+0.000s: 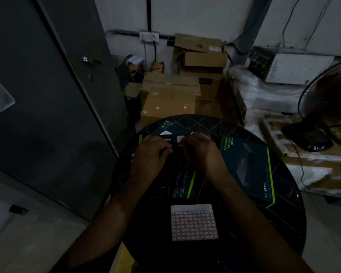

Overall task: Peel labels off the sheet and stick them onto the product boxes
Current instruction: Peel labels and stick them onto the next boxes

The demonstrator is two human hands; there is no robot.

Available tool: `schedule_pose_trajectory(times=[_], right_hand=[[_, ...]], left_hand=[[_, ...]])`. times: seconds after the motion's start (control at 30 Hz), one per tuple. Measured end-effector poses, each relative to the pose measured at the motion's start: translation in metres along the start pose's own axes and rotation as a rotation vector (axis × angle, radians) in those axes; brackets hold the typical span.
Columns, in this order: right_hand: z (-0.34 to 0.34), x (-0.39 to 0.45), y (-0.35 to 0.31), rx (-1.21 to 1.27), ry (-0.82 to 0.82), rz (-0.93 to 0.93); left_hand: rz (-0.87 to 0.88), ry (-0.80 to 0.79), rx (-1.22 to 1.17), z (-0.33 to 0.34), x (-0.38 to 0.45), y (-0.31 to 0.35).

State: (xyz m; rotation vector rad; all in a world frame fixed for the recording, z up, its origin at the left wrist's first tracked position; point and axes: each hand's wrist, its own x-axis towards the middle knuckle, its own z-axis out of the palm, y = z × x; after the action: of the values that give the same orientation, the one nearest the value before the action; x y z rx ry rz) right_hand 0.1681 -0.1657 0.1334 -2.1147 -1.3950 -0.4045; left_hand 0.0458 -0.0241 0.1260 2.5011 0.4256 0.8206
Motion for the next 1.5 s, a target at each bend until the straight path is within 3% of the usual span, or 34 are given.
schedule_pose_trajectory(times=[0.67,1.2,1.5], right_hand=[[-0.002,0.017,-0.028,-0.315,-0.096,0.019],[-0.004,0.011,-0.02,-0.227,-0.071,0.013],[-0.012,0.008,-0.01,-0.16,-0.176,-0.008]], left_hand=[[-0.039,0.009,-0.02,-0.001,-0.003,0.003],[-0.034,-0.001,-0.021,-0.003,-0.002,0.004],[-0.045,0.008,-0.03,0.0,0.002,0.002]])
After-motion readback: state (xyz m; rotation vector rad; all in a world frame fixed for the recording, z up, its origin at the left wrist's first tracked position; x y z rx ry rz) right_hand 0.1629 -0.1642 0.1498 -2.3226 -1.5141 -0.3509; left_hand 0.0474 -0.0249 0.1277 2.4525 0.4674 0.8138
